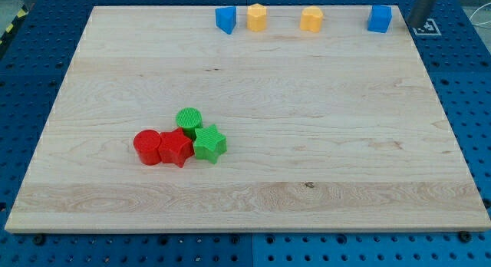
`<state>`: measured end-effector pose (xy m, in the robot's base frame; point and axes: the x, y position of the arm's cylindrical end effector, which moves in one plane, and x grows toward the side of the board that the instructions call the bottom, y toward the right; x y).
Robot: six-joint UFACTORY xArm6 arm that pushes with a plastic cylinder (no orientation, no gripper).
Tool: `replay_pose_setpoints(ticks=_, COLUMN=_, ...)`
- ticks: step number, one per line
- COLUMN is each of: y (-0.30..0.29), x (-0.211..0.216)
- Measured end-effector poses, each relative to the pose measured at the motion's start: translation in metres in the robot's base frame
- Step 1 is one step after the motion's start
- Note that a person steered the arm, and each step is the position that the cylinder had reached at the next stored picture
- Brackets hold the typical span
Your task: Move the red star towards the left of blue triangle
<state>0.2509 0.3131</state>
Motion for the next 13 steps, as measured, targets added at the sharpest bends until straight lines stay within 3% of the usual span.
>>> replay_pose_setpoints(ticks=4, y=-0.059, x=0.165)
replay_pose_setpoints(ticks=6, y=-0.064, x=0.193)
replay_pose_setpoints(ticks=8, y=-0.066, x=0.194)
replay_pose_setpoints(ticks=10, y=-0.115, x=0.198)
replay_pose_setpoints(ticks=13, y=-0.242, x=0.278)
